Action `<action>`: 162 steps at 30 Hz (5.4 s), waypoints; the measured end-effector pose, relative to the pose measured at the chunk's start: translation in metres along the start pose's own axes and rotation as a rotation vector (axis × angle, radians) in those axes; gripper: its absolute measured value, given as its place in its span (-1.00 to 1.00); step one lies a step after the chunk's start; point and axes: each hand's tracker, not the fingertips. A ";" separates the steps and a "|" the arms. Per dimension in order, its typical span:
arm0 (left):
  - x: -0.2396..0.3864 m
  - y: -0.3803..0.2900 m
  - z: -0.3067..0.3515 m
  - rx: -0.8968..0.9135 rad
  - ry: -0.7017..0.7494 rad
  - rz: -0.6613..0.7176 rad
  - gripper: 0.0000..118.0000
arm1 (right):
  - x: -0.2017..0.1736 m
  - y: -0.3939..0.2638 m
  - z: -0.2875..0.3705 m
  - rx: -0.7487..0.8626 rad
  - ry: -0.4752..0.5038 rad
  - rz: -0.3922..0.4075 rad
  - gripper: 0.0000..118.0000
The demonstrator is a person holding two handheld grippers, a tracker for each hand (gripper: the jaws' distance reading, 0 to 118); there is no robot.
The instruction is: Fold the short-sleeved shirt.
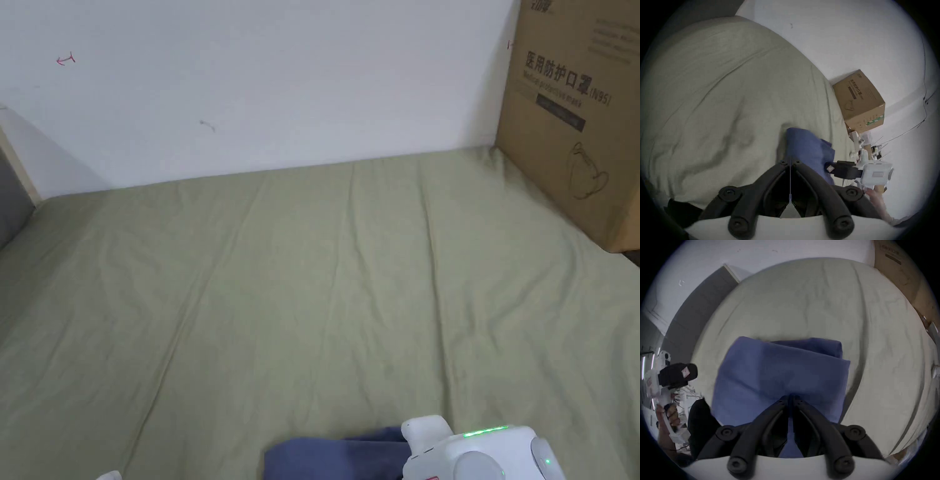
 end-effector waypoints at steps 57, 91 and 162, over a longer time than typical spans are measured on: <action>-0.032 0.036 -0.044 -0.218 -0.310 0.013 -0.63 | -0.033 0.011 0.044 0.200 -0.112 -0.122 -0.92; -0.267 0.227 0.150 -0.217 0.419 -0.321 -0.62 | -0.331 0.101 -0.109 0.118 -0.138 0.221 -0.92; 0.263 0.039 0.151 1.008 0.247 -0.733 -0.27 | -0.071 0.017 0.287 1.141 -0.276 0.057 -0.15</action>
